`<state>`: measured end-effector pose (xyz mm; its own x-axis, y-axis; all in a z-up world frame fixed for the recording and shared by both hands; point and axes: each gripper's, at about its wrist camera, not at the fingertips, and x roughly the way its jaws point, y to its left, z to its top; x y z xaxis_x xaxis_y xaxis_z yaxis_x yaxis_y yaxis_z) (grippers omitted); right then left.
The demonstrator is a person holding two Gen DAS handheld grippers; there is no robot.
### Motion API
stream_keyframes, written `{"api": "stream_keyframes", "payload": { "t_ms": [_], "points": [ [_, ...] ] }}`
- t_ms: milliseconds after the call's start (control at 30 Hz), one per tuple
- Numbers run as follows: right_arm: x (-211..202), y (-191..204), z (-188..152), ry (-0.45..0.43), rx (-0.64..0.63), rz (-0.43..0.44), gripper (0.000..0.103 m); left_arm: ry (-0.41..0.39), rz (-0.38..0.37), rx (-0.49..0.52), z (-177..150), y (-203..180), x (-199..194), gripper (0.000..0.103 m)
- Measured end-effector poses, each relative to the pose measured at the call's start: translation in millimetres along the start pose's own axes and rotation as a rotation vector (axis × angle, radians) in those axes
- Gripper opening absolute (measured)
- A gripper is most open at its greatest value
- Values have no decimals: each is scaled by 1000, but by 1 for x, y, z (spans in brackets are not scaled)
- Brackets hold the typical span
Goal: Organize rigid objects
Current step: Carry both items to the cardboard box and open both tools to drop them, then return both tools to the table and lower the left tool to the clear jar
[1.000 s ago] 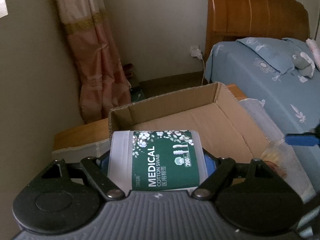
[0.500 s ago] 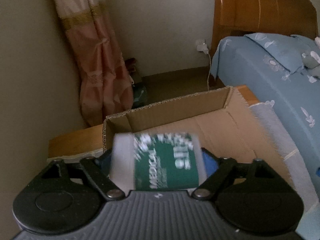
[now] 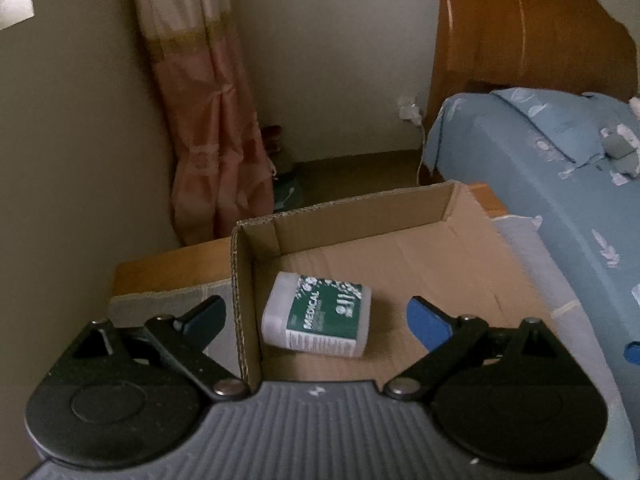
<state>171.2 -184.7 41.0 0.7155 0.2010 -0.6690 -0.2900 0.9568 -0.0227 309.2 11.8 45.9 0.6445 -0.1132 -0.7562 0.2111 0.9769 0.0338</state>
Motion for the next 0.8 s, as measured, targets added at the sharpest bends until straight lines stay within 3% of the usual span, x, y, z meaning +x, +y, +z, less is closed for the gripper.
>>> {"api": "stream_keyframes", "payload": {
  "t_ms": [300,567,800],
  "points": [
    [-21,18,-30,-26,34,8,103,-4,-43,45,-43,-7,-32,97],
    [-33,30,-69,-40,78,-14,103,7,-44,124,-103,-20,-46,97],
    [-33,35,-104,-7,101,-32,103,47,-122,134,-150,-22,-47,97]
  ]
}}
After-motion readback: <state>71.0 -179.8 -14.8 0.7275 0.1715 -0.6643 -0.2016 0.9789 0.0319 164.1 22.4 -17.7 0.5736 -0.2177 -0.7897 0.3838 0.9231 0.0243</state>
